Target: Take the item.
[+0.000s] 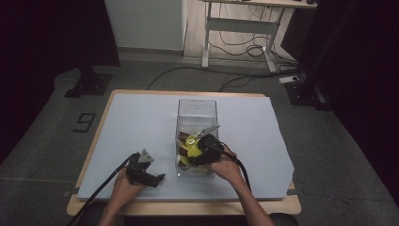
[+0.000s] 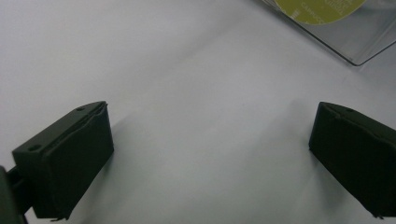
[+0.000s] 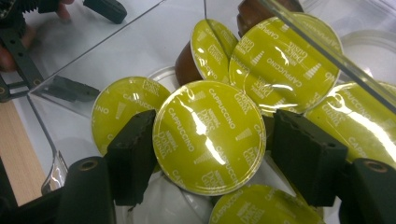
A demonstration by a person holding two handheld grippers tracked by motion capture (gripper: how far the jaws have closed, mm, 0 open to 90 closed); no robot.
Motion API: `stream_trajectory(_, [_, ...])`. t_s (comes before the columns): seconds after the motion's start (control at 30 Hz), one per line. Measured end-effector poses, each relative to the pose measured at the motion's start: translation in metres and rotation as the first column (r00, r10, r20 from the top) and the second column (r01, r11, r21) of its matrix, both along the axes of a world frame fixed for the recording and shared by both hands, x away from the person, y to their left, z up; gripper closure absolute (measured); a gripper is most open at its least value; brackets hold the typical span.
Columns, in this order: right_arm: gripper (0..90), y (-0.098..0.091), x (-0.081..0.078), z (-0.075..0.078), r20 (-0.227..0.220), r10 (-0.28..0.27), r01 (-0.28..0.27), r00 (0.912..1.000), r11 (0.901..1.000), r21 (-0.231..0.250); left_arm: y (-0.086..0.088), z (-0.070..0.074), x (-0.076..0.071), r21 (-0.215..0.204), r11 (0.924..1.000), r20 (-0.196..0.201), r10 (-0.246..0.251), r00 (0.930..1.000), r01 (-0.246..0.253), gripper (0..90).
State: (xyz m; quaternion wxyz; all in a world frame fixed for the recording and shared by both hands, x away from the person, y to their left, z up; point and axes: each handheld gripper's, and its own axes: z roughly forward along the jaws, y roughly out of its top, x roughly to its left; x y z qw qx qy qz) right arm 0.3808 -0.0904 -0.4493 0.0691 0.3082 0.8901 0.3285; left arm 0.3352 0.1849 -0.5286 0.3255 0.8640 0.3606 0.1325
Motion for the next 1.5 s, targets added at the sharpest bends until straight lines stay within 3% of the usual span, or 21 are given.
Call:
stream_trajectory(0.53, [37.9,0.006,0.000,0.001,0.010,-0.006,0.006,0.9999,0.9987,-0.050,0.000,0.000,0.000,0.000,1.0000,0.000,0.000,1.0000,0.000,0.0])
stream_trajectory(0.77, [37.9,0.004,-0.005,0.011,0.045,0.005,-0.004,0.9990,0.9997,-0.023,0.000,0.000,0.000,0.000,1.0000,0.000,0.000,1.0000,0.000,0.0])
stream_trajectory(1.5, [37.9,-0.017,-0.014,0.037,0.086,0.001,-0.004,0.9963,0.9995,0.031,0.000,0.000,0.000,0.000,1.0000,0.001,0.000,1.0000,0.000,0.0])
